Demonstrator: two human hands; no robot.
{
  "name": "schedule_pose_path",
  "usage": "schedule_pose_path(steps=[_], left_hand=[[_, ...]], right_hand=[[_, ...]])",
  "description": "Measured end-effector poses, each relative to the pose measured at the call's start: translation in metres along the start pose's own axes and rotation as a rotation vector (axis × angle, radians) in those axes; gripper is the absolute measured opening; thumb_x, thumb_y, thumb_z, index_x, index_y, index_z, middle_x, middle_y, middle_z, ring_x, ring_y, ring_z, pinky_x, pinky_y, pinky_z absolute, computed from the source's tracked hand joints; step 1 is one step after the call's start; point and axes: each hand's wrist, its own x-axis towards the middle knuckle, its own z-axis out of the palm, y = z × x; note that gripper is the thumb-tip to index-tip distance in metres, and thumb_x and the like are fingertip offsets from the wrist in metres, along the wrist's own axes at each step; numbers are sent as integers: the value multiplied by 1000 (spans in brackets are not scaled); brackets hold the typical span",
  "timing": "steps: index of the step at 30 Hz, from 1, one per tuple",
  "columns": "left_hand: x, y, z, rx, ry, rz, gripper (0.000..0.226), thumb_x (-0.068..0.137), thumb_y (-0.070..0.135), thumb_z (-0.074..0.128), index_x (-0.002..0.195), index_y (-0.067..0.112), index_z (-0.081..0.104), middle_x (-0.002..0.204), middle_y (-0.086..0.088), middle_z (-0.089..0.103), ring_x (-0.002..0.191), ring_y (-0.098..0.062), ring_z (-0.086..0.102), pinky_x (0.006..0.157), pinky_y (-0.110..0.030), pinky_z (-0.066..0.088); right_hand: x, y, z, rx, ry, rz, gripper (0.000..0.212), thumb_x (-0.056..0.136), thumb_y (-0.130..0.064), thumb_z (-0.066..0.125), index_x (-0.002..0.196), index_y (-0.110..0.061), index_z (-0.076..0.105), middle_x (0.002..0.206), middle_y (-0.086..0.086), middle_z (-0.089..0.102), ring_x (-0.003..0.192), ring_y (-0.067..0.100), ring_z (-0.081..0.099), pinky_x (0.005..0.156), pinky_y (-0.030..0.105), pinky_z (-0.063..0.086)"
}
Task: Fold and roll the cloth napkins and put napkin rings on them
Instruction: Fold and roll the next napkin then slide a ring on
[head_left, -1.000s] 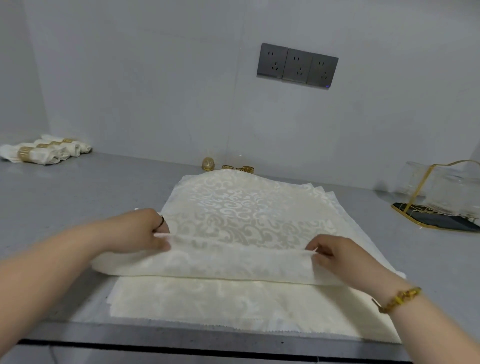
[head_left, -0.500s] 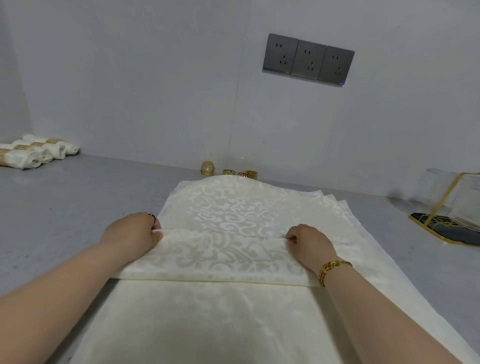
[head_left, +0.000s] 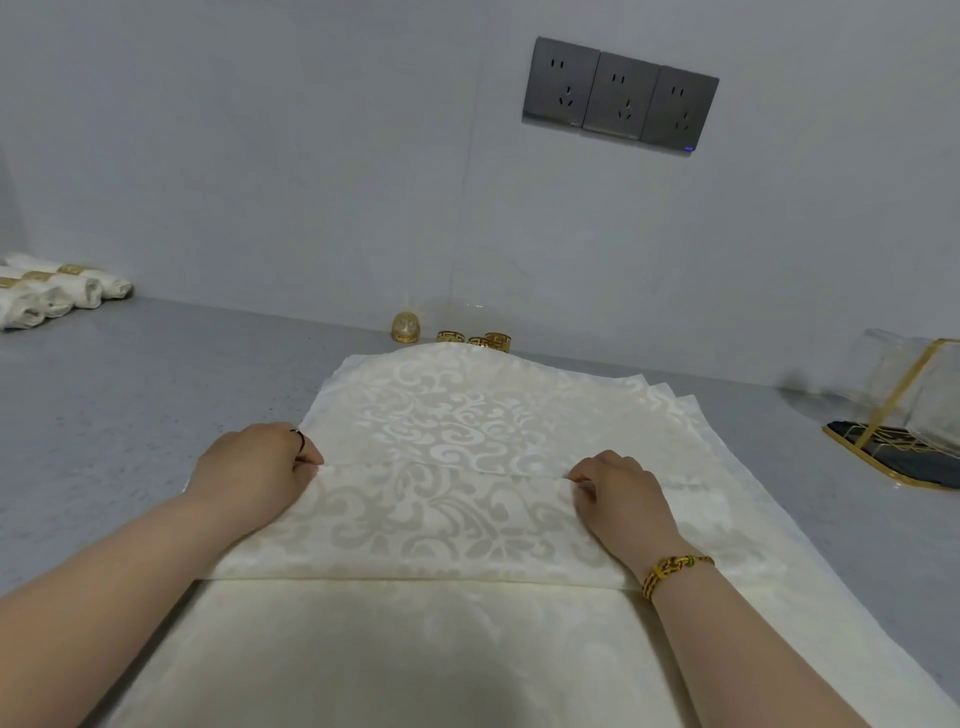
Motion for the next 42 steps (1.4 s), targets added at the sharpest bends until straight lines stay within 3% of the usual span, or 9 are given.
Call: schedule_pose_path(steps=[4, 10, 21, 25, 29, 32, 37, 40, 42], left_hand=[[2, 7, -1, 80, -16, 50, 28, 95, 21, 39, 114, 25, 59, 120, 8, 57, 110, -12, 53, 86, -20, 37], [4, 8, -2, 189, 18, 58, 27, 93, 22, 40, 106, 28, 63, 109, 11, 65, 101, -11, 58, 82, -19, 38], [4, 1, -7, 70, -77, -30, 19, 92, 22, 47, 99, 25, 64, 108, 11, 63, 101, -12, 56, 76, -19, 36], [4, 15, -15, -81, -100, -35, 26, 92, 23, 48, 116, 28, 55, 126, 8, 52, 114, -14, 51, 86, -20, 37], [13, 58, -6, -456, -276, 92, 15, 95, 29, 45, 107, 29, 53, 121, 7, 54, 105, -12, 53, 85, -19, 38], [30, 92, 2, -369, -455, 169, 22, 95, 34, 42, 110, 22, 53, 107, 5, 53, 98, -12, 50, 84, -19, 35], [55, 121, 7, -179, -632, 138, 40, 84, 41, 60, 114, 16, 52, 98, 3, 49, 89, -14, 48, 81, -23, 40], [61, 130, 4, -147, -736, 161, 21, 83, 33, 63, 88, 14, 58, 84, 3, 51, 73, -12, 46, 68, -21, 38], [58, 133, 4, -131, -747, 186, 32, 83, 27, 64, 62, 18, 42, 65, 6, 39, 58, -10, 36, 55, -20, 29]], right_hand=[[0, 0, 0, 72, -12, 1, 30, 94, -12, 37, 114, -16, 60, 116, 3, 56, 109, 19, 47, 84, 21, 34], [8, -4, -10, 11, 5, -10, 30, 92, -9, 37, 106, -13, 63, 109, 4, 59, 104, 20, 50, 79, 23, 37], [20, -8, 3, 21, -20, 3, 31, 93, -7, 35, 107, -11, 63, 99, 3, 52, 101, 22, 53, 71, 24, 37], [20, -4, 8, 144, 10, 26, 29, 94, -9, 40, 108, -11, 65, 111, 6, 58, 105, 20, 52, 84, 25, 42], [21, -1, 7, 403, 32, 116, 28, 91, -8, 49, 118, -8, 57, 113, 7, 57, 106, 18, 50, 87, 17, 35], [20, -1, 6, 563, 35, 165, 29, 90, -4, 49, 118, -7, 56, 105, 1, 55, 95, 10, 47, 83, 12, 32], [21, 5, 9, 746, 94, 215, 20, 92, -6, 47, 105, -10, 61, 97, -4, 55, 90, 8, 50, 71, 10, 36], [20, 5, 7, 787, 118, 208, 20, 92, -7, 46, 105, -10, 61, 97, -5, 55, 90, 8, 49, 66, 6, 36], [18, 5, 2, 821, 152, 217, 19, 92, -8, 47, 107, -10, 60, 98, -6, 54, 94, 7, 48, 73, 9, 33]])
